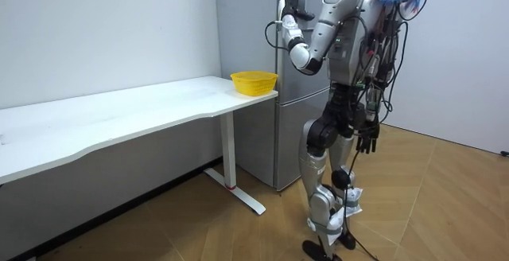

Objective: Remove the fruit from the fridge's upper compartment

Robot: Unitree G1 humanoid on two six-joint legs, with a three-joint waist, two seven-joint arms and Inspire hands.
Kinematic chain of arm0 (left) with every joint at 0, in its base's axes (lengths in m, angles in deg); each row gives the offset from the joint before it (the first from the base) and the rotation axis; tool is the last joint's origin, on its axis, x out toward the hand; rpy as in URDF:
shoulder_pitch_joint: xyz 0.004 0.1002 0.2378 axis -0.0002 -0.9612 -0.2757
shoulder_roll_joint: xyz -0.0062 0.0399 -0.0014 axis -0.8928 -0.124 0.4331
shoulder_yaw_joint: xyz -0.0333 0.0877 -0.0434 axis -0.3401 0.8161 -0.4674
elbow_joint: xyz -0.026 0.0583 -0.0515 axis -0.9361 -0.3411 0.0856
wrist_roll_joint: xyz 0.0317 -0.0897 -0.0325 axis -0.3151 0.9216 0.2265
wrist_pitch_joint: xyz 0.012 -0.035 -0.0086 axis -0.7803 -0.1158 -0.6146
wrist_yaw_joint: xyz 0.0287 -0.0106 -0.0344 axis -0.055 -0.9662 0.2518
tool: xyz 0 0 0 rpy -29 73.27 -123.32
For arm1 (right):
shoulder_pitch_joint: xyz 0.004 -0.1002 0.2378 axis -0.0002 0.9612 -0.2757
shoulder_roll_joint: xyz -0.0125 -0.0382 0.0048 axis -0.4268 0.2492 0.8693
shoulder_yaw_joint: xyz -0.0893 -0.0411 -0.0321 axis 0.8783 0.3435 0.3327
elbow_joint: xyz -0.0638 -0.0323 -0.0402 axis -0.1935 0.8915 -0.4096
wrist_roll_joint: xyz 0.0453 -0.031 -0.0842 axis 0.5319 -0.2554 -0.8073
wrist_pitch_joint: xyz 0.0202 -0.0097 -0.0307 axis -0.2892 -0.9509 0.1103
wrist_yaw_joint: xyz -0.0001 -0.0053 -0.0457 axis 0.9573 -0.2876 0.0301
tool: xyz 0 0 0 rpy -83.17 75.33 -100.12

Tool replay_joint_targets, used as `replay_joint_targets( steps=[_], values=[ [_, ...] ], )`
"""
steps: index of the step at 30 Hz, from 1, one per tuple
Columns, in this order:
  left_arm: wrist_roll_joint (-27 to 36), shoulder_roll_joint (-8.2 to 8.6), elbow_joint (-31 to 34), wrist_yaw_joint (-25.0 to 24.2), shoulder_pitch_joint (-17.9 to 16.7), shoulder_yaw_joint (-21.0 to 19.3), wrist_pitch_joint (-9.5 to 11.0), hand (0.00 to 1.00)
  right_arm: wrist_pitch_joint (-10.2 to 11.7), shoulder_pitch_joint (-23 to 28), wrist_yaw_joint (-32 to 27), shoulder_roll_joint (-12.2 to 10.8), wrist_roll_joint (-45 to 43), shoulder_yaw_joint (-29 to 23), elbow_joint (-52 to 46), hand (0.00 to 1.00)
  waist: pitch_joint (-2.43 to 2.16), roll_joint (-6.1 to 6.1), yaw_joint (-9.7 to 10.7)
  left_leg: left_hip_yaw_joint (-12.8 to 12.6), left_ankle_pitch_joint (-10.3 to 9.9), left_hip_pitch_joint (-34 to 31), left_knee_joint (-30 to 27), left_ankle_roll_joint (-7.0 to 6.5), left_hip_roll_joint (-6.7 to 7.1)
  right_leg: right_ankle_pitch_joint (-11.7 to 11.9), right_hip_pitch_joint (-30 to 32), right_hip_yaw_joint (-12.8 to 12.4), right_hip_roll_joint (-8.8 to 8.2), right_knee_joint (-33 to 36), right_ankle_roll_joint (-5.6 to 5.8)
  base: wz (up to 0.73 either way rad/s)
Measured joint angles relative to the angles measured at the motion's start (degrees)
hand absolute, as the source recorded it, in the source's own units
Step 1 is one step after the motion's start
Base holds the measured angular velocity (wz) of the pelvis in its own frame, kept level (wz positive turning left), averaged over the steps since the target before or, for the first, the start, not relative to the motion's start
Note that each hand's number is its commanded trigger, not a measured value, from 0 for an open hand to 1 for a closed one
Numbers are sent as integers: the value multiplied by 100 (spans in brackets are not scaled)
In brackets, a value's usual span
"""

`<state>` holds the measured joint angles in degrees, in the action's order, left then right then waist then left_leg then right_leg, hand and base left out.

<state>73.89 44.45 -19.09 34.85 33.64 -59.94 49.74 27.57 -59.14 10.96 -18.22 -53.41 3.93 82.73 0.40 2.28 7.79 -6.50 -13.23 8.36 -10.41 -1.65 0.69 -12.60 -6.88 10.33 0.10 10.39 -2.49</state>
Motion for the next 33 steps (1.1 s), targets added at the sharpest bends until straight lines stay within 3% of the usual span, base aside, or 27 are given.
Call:
replay_joint_targets(
  steps=[6,15,23,26,33],
  values=[
    [-5,-100,0,-261,1,363,-24,0,8,-9,-7,-1,1,4,13,0,-13,19,36,1,1,-27,-19,-1,-3,-2,54,-12,1,56,3,1],
    [-21,-174,3,-304,36,349,-21,0,9,-50,-7,6,43,21,7,0,-17,25,44,-120,1,-91,-41,-2,-9,1,183,-100,-8,135,-1,-5],
    [-12,-228,4,-306,64,300,-21,0,13,-93,-2,6,30,-5,33,0,-12,15,158,-247,1,-84,-33,-2,-6,16,205,-225,-2,122,25,-6],
    [-13,-260,5,-306,95,295,-19,0,34,-103,29,8,-15,-6,36,0,-16,24,290,-296,1,-111,-33,-2,-7,62,181,-228,3,27,46,1],
    [16,-261,-1,-304,332,355,-19,0,24,29,114,36,29,3,49,0,15,101,355,-468,0,-101,-27,-3,2,136,198,-375,-7,17,99,-10]
  ],
)
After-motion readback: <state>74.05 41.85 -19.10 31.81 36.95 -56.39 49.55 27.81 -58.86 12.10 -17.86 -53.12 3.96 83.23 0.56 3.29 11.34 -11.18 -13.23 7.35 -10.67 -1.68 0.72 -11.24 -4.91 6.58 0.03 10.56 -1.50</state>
